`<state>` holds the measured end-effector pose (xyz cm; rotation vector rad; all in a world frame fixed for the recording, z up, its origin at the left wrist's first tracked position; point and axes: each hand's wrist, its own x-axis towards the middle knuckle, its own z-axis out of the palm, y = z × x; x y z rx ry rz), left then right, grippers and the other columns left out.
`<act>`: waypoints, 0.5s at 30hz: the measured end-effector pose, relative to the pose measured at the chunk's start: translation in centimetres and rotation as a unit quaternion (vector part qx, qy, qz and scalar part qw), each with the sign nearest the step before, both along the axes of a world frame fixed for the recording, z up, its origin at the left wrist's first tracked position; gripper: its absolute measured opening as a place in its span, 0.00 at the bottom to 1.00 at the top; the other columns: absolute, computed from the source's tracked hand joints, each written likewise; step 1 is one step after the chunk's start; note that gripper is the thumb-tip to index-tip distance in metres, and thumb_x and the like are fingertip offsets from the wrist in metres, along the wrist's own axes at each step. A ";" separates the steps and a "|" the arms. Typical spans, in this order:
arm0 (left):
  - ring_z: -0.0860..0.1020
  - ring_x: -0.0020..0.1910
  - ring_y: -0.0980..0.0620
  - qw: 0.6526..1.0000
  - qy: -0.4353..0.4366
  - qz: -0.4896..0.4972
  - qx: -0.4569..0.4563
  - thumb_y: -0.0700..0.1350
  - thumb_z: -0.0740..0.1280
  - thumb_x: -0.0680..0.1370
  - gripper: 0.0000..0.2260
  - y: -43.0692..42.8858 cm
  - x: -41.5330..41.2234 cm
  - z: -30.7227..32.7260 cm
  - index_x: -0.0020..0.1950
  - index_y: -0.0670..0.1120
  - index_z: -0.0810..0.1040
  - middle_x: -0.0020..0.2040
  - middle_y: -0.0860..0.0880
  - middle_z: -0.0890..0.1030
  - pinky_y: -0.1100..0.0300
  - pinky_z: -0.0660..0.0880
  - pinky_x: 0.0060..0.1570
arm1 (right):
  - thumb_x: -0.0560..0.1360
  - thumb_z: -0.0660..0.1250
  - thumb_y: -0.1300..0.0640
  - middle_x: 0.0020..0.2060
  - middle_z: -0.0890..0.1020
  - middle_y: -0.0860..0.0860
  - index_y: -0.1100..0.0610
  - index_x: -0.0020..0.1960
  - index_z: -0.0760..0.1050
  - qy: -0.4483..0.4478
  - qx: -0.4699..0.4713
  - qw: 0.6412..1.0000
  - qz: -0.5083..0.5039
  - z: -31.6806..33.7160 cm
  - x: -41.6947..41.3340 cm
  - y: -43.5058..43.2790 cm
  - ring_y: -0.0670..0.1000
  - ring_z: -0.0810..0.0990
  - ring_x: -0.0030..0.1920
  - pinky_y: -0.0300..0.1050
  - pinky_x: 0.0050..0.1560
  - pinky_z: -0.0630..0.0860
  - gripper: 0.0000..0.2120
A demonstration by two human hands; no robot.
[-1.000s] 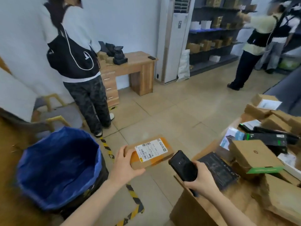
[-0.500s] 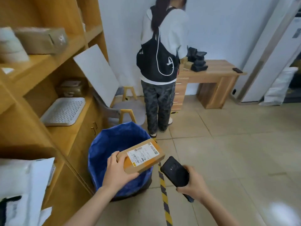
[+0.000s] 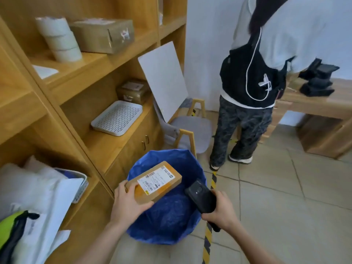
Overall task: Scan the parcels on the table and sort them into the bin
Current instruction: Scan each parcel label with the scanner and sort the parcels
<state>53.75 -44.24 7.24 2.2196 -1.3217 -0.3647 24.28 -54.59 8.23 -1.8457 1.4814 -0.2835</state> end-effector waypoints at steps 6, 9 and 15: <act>0.61 0.69 0.49 0.998 0.013 0.051 0.030 0.65 0.76 0.62 0.39 -3.0 2.2 -2.8 0.67 0.52 0.68 0.68 0.49 0.62 0.55 0.68 0.65 | 0.57 0.76 0.49 0.55 0.70 0.46 0.51 0.68 0.67 0.009 0.031 0.999 0.012 -2.4 4.5 -4.0 0.47 0.71 0.55 0.39 0.51 0.72 0.41; 0.62 0.68 0.47 0.996 0.016 0.067 0.055 0.65 0.76 0.62 0.39 -5.5 3.7 -5.4 0.67 0.52 0.67 0.68 0.48 0.62 0.54 0.70 0.63 | 0.57 0.77 0.49 0.56 0.71 0.47 0.51 0.66 0.68 0.009 0.052 0.999 -0.008 -4.5 6.7 -5.6 0.47 0.71 0.54 0.42 0.52 0.73 0.39; 0.65 0.65 0.44 0.991 0.049 0.077 0.100 0.64 0.78 0.60 0.40 -11.1 5.3 -12.9 0.66 0.51 0.67 0.67 0.47 0.62 0.52 0.73 0.59 | 0.58 0.78 0.50 0.55 0.70 0.47 0.53 0.68 0.68 -0.010 0.089 0.990 -0.106 -11.0 10.9 -8.3 0.47 0.70 0.52 0.39 0.49 0.69 0.40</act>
